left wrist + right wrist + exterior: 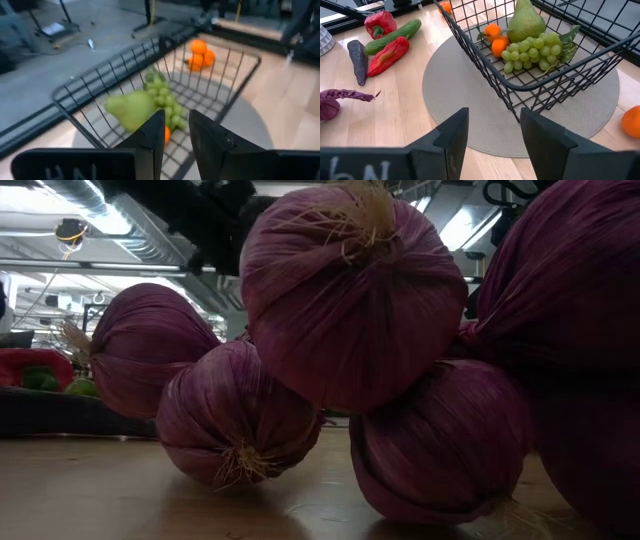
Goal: Build produce basket
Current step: Put the red chili pepper into the black wire basket
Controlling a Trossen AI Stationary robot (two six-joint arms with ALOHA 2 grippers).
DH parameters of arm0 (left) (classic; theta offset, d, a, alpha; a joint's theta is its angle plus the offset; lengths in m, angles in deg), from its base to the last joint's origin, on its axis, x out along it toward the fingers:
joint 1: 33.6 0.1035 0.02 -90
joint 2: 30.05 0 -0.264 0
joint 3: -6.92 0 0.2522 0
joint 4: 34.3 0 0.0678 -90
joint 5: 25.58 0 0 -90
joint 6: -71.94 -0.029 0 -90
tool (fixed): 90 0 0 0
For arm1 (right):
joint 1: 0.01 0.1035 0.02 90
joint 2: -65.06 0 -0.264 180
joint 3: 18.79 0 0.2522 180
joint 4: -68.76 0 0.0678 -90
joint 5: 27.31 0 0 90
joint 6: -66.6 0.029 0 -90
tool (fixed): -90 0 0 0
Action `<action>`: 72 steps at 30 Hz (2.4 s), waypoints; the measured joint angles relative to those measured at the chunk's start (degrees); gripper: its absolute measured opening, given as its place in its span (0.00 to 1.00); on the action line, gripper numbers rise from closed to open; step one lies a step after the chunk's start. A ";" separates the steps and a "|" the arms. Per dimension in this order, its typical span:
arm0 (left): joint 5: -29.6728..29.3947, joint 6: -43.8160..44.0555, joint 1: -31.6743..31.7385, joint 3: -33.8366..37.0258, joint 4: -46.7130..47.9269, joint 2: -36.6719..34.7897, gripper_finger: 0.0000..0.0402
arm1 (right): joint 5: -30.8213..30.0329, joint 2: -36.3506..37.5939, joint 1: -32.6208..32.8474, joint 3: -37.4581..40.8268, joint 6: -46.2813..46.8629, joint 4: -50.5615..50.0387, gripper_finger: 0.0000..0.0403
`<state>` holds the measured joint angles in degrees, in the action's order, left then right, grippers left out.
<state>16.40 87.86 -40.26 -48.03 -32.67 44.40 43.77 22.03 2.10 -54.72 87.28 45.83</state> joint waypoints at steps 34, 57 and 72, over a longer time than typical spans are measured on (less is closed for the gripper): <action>9.50 41.12 -7.79 -0.02 40.57 -7.55 0.21 | 2.54 0.02 0.00 0.00 1.36 0.11 0.45; 33.96 53.22 -9.82 -0.07 47.40 -2.29 0.20 | 2.54 0.01 0.00 0.00 1.54 0.53 0.45; 45.09 55.82 -9.75 -0.07 39.16 5.90 0.20 | 2.51 0.02 0.00 0.00 1.47 1.22 0.45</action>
<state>61.49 143.68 -50.01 -48.10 6.48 50.29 46.29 22.05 2.10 -54.72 88.75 47.05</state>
